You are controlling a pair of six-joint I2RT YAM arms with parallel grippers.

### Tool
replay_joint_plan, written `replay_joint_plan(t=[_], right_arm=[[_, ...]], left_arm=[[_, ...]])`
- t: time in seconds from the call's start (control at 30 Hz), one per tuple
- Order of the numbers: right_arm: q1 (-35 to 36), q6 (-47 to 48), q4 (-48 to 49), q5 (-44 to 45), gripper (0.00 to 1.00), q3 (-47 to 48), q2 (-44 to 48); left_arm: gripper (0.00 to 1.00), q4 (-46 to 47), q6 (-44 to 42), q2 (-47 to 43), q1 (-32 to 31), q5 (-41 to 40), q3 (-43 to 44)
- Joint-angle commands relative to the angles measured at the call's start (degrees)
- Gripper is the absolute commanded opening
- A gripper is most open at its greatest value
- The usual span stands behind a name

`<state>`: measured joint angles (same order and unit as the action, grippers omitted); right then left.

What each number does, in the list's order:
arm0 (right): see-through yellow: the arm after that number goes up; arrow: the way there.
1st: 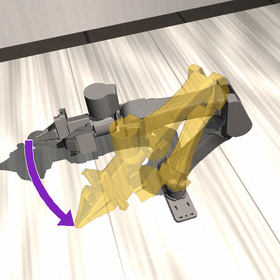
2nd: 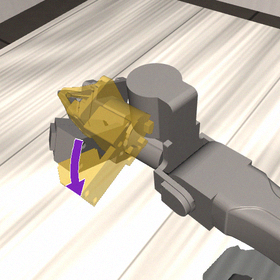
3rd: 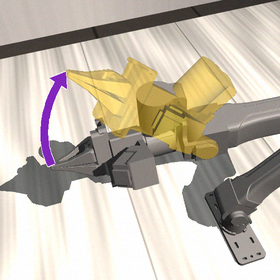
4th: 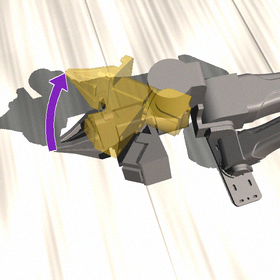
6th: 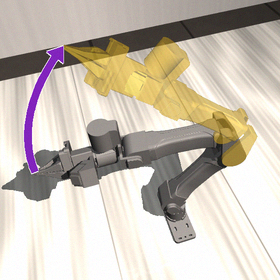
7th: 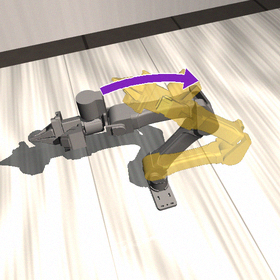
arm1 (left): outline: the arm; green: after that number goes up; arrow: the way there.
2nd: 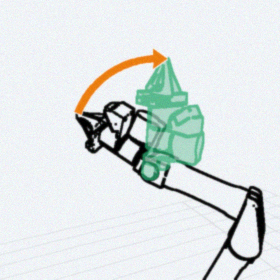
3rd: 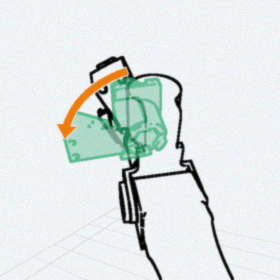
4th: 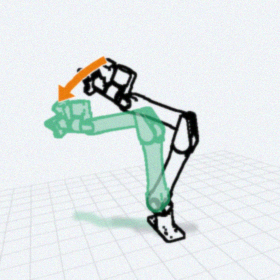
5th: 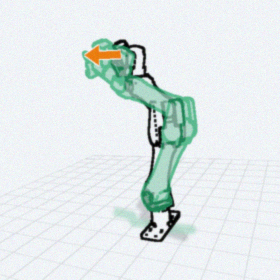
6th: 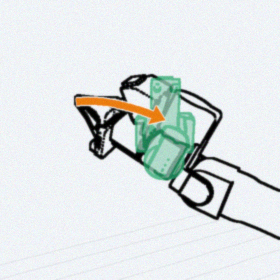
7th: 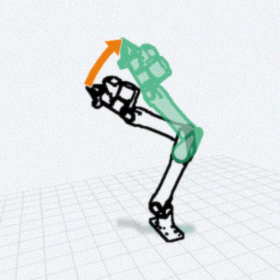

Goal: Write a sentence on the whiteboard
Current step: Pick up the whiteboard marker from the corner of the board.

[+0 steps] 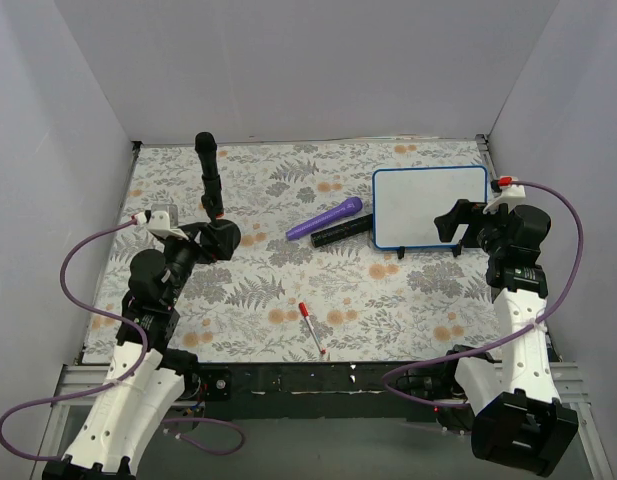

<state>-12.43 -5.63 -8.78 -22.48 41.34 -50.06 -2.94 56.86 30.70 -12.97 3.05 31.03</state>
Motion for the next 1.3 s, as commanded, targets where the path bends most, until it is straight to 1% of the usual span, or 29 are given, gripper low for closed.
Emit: replay_joint_plan(t=[0.0,0.1,0.17,0.2,0.27,0.3,0.33,0.37,0.4,0.43,0.5,0.57,0.6,0.63,0.67,0.7,0.73,0.77,0.8,0.83,0.87,0.9,0.93,1.0,1.03,1.07,1.1,1.13,1.27], right_arm=[[-0.3,0.3,2.2,1.1,0.98,-0.5,1.2],[-0.2,3.2,0.6,0.1,0.98,0.1,1.0],[-0.3,5.4,-0.7,-2.8,0.98,0.3,1.2],[-0.2,8.6,-1.3,-4.6,0.98,0.4,1.5],[-0.2,12.0,-3.8,-11.7,0.98,0.8,1.7],[-0.1,15.4,-5.1,-14.5,0.98,1.1,2.1],[-0.1,17.6,-5.9,-21.9,0.98,1.0,2.3],[0.1,20.8,-6.5,-27.1,0.98,0.8,2.4],[0.6,29.0,-10.8,-31.8,0.98,1.0,2.2],[0.9,31.8,-12.5,-36.7,0.98,1.1,2.0],[2.4,33.1,-12.3,-36.6,0.98,-0.7,1.8],[2.6,32.7,-10.6,-34.8,0.98,-3.1,1.9],[2.6,32.1,-9.4,-34.0,0.98,-4.2,2.1],[2.6,32.0,-7.5,-33.1,0.98,-6.4,2.2],[2.5,32.1,-6.9,-33.0,0.98,-7.3,2.2],[2.5,32.0,-5.8,-32.9,0.98,-8.4,2.4],[2.6,31.8,-4.4,-32.7,0.98,-9.8,2.6],[2.5,31.9,-4.1,-32.4,0.98,-10.1,2.8],[2.5,32.0,-4.1,-32.0,0.98,-10.1,3.0],[2.5,32.0,-4.2,-31.3,0.98,-9.8,3.0],[2.6,32.1,-4.8,-31.2,0.98,-9.4,3.0],[2.5,32.2,-5.0,-31.2,0.98,-9.3,3.0],[2.4,32.2,-5.2,-31.6,0.98,-9.3,3.1],[2.3,33.7,-6.1,-31.6,0.98,-9.7,3.9],[2.3,33.8,-6.1,-30.9,0.98,-9.8,4.1],[2.4,34.1,-6.1,-30.4,0.98,-9.8,4.5],[2.4,34.3,-6.5,-30.1,0.98,-9.6,5.1],[2.4,34.3,-6.7,-29.7,0.98,-9.6,5.3],[2.3,34.3,-7.0,-29.3,0.98,-9.4,5.7]], left_arm=[[0.98,0.7,0.3,0.8,-0.1,2.1,0.1],[0.98,0.6,1.1,1.1,-0.2,2.8,0.1],[0.98,0.4,3.2,1.3,-0.2,4.1,0.2],[0.98,0.3,4.1,2.0,-0.2,4.9,0.3],[0.98,-1.0,7.0,3.0,-0.2,7.2,1.3],[0.98,-1.7,9.6,3.7,-0.2,11.4,1.9],[0.98,-2.4,10.8,5.6,-0.2,13.9,3.6],[0.98,-4.9,12.0,6.5,-0.3,15.9,4.5],[0.98,-6.5,15.1,7.2,-0.4,18.5,5.5],[0.98,-9.2,16.3,8.2,-0.6,19.4,6.4],[0.98,-12.1,18.8,8.3,-2.6,19.7,6.9],[0.98,-17.6,21.3,8.1,-5.5,15.3,7.8],[0.98,-19.3,22.0,8.1,-9.6,13.5,8.2],[0.98,-22.3,24.0,8.3,-12.0,9.0,8.5],[0.98,-23.1,25.0,9.1,-14.6,7.1,8.7],[0.98,-23.8,26.4,9.7,-20.7,4.4,8.7],[0.98,-25.3,27.9,11.1,-24.2,1.4,8.9],[0.98,-25.9,30.9,12.4,-27.9,-6.4,9.1],[0.98,-26.6,32.6,16.7,-36.2,-10.6,10.3],[0.98,-28.2,34.4,19.1,-40.2,-14.4,11.2],[0.98,-29.7,38.9,21.7,-43.6,-21.9,12.6],[0.98,-31.4,41.4,28.0,-48.0,-24.4,15.7],[0.98,-35.7,45.1,30.9,-49.0,-26.6,17.8],[0.98,-39.6,54.1,37.0,-49.7,-28.0,22.3],[0.98,-41.6,56.0,41.9,-50.0,-27.5,23.4],[0.98,-42.2,58.1,43.7,-50.3,-26.9,24.2],[0.98,-42.1,60.6,45.2,-51.0,-24.7,24.6],[0.98,-40.2,61.7,47.1,-51.6,-24.1,24.3],[0.98,-37.6,67.4,49.3,-54.3,-23.1,22.7]])
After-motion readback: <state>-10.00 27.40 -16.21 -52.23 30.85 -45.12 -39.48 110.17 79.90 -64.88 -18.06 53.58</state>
